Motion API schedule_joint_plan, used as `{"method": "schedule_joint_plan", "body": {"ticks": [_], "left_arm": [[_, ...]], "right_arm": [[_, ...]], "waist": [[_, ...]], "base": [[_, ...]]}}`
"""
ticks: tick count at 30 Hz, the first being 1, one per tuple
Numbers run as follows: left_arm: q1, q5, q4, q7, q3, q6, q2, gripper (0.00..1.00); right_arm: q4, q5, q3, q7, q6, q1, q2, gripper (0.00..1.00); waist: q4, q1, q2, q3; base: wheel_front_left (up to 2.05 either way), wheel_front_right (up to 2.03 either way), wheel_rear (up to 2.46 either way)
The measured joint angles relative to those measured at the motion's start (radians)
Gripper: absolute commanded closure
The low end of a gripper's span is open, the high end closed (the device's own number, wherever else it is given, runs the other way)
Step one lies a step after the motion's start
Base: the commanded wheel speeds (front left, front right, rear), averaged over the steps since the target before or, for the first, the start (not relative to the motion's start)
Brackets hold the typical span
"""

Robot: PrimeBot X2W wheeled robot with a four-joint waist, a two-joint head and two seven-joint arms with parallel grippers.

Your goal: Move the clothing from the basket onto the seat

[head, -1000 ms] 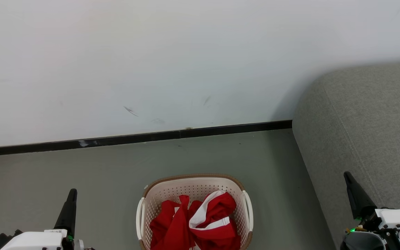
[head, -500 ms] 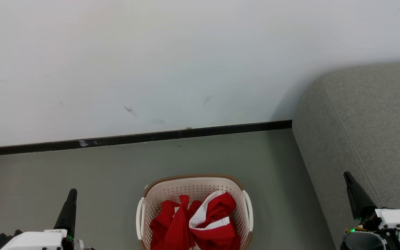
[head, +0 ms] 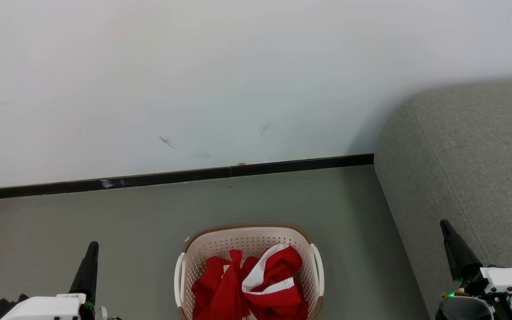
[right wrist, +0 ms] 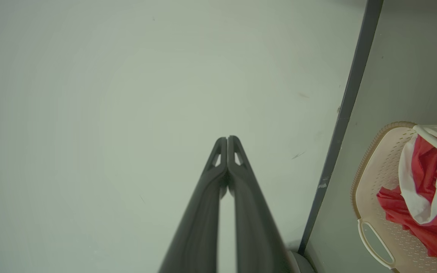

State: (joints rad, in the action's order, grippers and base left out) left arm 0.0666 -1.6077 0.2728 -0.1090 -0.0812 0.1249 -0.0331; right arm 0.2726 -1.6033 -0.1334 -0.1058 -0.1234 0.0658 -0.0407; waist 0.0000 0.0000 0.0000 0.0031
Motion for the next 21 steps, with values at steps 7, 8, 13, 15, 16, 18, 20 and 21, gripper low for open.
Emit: {"method": "schedule_joint_plan", "body": {"ticks": [7,8,13,15,16,18,20,21], "left_arm": [[0.0,0.0,0.0,0.0,0.0,0.0,0.0,1.0],[0.0,0.0,0.0,0.0,0.0,0.0,0.0,1.0],[0.0,0.0,0.0,0.0,0.0,0.0,0.0,1.0],[0.0,0.0,0.0,0.0,0.0,0.0,0.0,1.0],[0.0,0.0,0.0,0.0,0.0,0.0,0.0,1.0],[0.0,0.0,0.0,0.0,0.0,0.0,0.0,1.0],[0.0,0.0,0.0,0.0,0.0,0.0,0.0,1.0],[0.0,0.0,0.0,0.0,0.0,0.0,0.0,1.0]], "right_arm": [[0.0,0.0,0.0,0.0,0.0,0.0,0.0,1.0],[0.0,0.0,0.0,0.0,0.0,0.0,0.0,1.0],[0.0,0.0,0.0,0.0,0.0,0.0,0.0,1.0],[0.0,0.0,0.0,0.0,0.0,0.0,0.0,1.0],[0.0,0.0,0.0,0.0,0.0,0.0,0.0,1.0],[0.0,0.0,0.0,0.0,0.0,0.0,0.0,1.0],[0.0,0.0,0.0,0.0,0.0,0.0,0.0,1.0],[0.0,0.0,0.0,0.0,0.0,0.0,0.0,1.0]], "waist": [[0.0,0.0,0.0,0.0],[0.0,0.0,0.0,0.0],[0.0,0.0,0.0,0.0],[0.0,0.0,0.0,0.0],[0.0,0.0,0.0,0.0],[0.0,0.0,0.0,0.0],[0.0,0.0,0.0,0.0],[0.0,0.0,0.0,0.0]], "base": [[0.0,0.0,0.0],[0.0,0.0,0.0],[0.0,0.0,0.0],[0.0,0.0,0.0],[0.0,0.0,0.0],[0.0,0.0,0.0],[0.0,0.0,0.0],[0.0,0.0,0.0]]}}
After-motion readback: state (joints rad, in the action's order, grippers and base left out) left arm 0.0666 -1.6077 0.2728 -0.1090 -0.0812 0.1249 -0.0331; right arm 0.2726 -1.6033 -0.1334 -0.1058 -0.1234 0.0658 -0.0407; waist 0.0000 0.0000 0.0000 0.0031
